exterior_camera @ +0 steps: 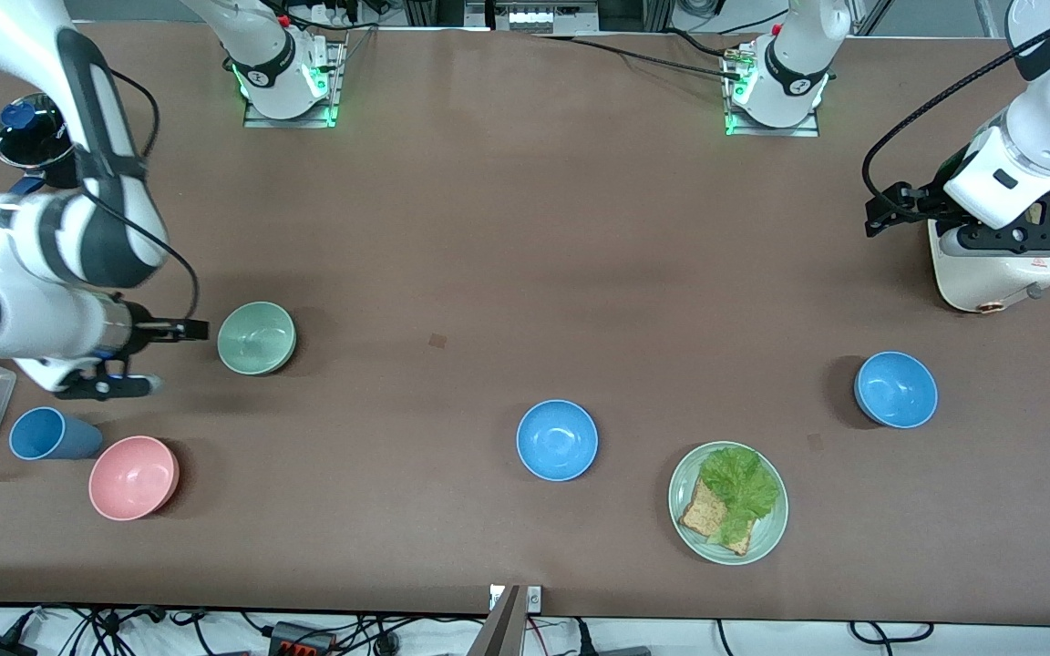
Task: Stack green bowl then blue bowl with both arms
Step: 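Move the right gripper down toward the pale green bowl, then grasp the rim of the pale green bowl with the right gripper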
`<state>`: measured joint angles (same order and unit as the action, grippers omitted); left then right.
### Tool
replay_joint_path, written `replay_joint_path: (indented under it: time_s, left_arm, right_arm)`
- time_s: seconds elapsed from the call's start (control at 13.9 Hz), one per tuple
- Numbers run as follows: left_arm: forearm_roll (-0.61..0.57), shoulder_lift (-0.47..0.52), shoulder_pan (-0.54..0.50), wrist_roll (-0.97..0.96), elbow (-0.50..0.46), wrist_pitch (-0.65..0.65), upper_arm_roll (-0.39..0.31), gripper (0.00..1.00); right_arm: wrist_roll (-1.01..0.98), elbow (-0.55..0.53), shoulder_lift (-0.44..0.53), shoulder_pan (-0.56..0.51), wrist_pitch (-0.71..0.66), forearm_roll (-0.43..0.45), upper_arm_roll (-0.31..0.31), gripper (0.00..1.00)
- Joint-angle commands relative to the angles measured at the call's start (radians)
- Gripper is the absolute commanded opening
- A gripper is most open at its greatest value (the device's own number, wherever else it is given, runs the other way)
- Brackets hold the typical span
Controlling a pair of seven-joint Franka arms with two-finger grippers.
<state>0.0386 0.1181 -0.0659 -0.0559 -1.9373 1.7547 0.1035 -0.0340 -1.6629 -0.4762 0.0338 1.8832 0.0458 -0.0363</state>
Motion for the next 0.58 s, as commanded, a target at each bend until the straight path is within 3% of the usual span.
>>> replay_joint_path:
  time_s: [0.0,0.29,0.43,0.5]
  left_arm:
    - [0.011,-0.005,-0.002,0.022,0.017,-0.017,-0.004,1.0]
    - [0.011,-0.005,-0.002,0.022,0.017,-0.017,-0.004,1.0]
    - [0.011,-0.005,-0.002,0.022,0.017,-0.017,-0.004,1.0]
    - [0.011,-0.005,-0.002,0.022,0.017,-0.017,-0.004,1.0]
  right_arm:
    - [0.003,0.0,-0.07,-0.009,0.04,0.009,0.0,1.0]
    - [0.005,-0.035,-0.111,-0.017,0.085,0.003,0.001,0.99]
    - [0.005,-0.041,-0.13,-0.017,0.086,0.002,0.001,0.93]
    - [0.005,-0.047,-0.134,-0.017,0.086,0.002,0.001,0.83]
